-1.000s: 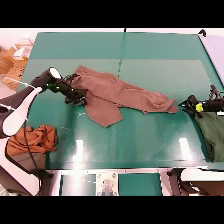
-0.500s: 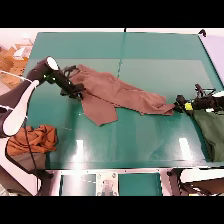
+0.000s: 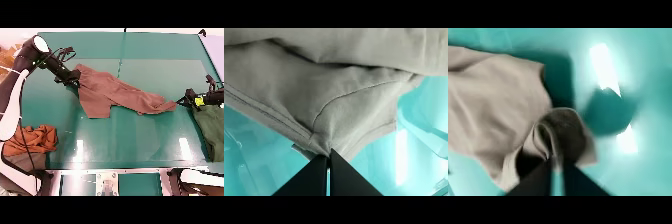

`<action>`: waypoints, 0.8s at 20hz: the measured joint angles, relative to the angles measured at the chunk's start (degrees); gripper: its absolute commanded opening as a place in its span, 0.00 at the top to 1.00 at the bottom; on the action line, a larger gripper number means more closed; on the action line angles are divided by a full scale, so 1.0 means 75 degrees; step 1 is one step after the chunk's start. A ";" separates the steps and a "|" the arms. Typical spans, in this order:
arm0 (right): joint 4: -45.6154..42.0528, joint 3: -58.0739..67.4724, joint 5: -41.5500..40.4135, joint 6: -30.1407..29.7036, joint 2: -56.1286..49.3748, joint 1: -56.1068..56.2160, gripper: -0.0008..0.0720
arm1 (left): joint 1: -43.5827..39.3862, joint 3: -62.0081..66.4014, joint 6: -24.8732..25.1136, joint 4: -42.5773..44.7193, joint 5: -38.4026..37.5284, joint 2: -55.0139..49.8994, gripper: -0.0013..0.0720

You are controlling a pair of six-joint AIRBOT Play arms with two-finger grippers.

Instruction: Fold the shirts.

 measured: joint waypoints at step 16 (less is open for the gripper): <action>0.0618 -0.1463 -0.1011 -0.0239 -0.1008 -0.0157 0.97 | 0.0000 -0.0455 0.0122 0.0026 0.0452 -0.0003 0.95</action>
